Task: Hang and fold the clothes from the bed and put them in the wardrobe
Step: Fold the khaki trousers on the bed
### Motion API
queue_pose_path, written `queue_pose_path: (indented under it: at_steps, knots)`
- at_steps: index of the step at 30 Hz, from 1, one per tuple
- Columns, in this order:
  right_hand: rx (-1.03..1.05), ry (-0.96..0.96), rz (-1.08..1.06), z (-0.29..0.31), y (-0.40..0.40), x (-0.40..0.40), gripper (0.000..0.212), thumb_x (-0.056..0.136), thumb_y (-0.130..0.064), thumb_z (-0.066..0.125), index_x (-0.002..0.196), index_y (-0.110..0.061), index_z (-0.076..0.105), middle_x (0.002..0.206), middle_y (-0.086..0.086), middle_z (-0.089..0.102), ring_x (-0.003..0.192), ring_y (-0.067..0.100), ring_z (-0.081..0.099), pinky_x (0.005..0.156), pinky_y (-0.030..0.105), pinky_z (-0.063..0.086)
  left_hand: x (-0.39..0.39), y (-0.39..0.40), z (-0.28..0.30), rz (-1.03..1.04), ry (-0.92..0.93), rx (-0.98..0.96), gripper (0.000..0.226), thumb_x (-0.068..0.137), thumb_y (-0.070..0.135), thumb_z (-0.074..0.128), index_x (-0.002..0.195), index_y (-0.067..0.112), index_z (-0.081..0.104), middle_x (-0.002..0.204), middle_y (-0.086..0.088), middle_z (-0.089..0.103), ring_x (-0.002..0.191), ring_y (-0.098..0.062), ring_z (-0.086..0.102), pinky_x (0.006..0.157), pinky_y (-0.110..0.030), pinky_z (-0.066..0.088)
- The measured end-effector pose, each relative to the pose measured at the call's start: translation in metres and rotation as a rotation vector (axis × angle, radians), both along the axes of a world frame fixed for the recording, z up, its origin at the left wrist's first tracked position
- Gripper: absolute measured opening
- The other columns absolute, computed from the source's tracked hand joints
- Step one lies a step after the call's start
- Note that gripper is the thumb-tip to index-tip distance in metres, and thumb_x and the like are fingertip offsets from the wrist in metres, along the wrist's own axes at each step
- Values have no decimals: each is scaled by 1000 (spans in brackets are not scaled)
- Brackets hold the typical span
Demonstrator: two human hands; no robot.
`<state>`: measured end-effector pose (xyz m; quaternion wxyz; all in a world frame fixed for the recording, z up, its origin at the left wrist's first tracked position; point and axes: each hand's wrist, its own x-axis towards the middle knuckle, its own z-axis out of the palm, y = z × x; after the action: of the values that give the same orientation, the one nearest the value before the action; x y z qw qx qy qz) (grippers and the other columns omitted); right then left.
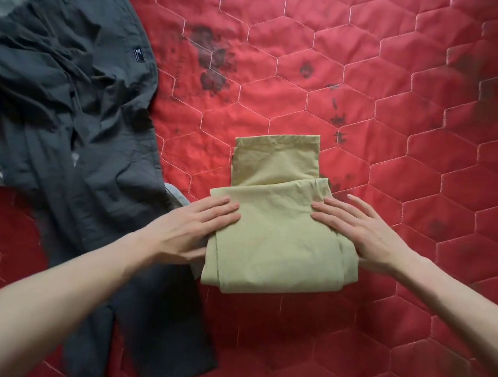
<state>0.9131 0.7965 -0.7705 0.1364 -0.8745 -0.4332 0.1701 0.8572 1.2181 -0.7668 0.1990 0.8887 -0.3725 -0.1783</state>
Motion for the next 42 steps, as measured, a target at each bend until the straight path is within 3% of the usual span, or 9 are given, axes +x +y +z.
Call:
queue_pose_path:
  at_steps: [6, 10, 14, 17, 20, 25, 31, 35, 42]
  knots:
    - [302, 297, -416, 14, 11, -12, 47, 86, -40, 58, 133, -36, 59, 139, -30, 55, 136, -9, 42, 119, 32, 27, -32, -7, 26, 546, 275, -347, 54, 84, 26, 67, 137, 20, 60, 139, 9, 63, 129, -15, 59, 108, -35, 46]
    - [545, 459, -796, 37, 43, -10, 24, 83, -43, 50, 92, -24, 61, 86, -10, 64, 77, -12, 55, 71, 18, 47, -30, -37, 36, 1019, 308, -393, 26, 82, 40, 42, 79, 22, 60, 72, 23, 68, 68, -2, 59, 64, -39, 53]
    - [586, 660, -963, 43, 75, 14, 13, 107, -35, 51, 99, -36, 61, 79, -30, 67, 73, -10, 57, 66, 10, 45, -9, -50, 22, 1281, 408, -386, 39, 102, 47, 37, 97, 16, 61, 102, -8, 74, 97, -28, 68, 85, -44, 53]
    - [559, 720, -1028, 36, 91, 30, 26, 109, -45, 43, 125, -36, 60, 110, -31, 68, 107, -8, 61, 92, 19, 50, 19, -61, 14, 1355, 502, -424, 40, 113, 35, 26, 134, 13, 53, 131, -1, 57, 124, -19, 52, 101, -23, 32]
    - [526, 720, -1087, 22, 101, 40, 57, 103, -70, 27, 140, -35, 53, 134, -19, 59, 127, 1, 53, 115, 33, 37, 39, -65, 8, 1436, 544, -445, 55, 111, 47, 20, 145, 15, 48, 145, -4, 51, 140, -21, 42, 110, -26, 25]
    - [353, 536, -1201, 9, 105, 26, 57, 97, -61, 57, 139, -24, 44, 130, -7, 59, 127, 23, 55, 100, 38, 42, 34, -68, 8, 1406, 582, -253, 63, 95, 65, 54, 135, 18, 39, 141, -9, 51, 133, -30, 49, 109, -43, 39]
    - [194, -213, -868, 13, 140, 30, 61, 105, -36, 49, 157, -9, 35, 156, 16, 40, 145, 34, 38, 115, 48, 36, 37, -94, 11, 1040, -163, 110, 69, 103, 39, 46, 161, 14, 20, 166, -12, 23, 156, -29, 18, 125, -50, 20]
    - [11, -214, -552, -9, 161, 51, 61, 107, -46, 38, 163, -22, 28, 172, 4, 21, 160, 23, 11, 127, 49, 17, 62, -107, -10, 805, -216, 188, 67, 103, 41, 43, 163, 17, 24, 171, -12, 15, 159, -28, 8, 127, -51, 16]
    - [-67, -147, -719, -38, 153, 60, 81, 98, -68, 39, 165, -34, 10, 174, -2, -1, 161, 21, -2, 128, 50, 7, 69, -85, -46, 876, -154, 194, 85, 94, 66, 43, 165, 28, 16, 173, -7, -5, 159, -29, -9, 128, -52, 5]
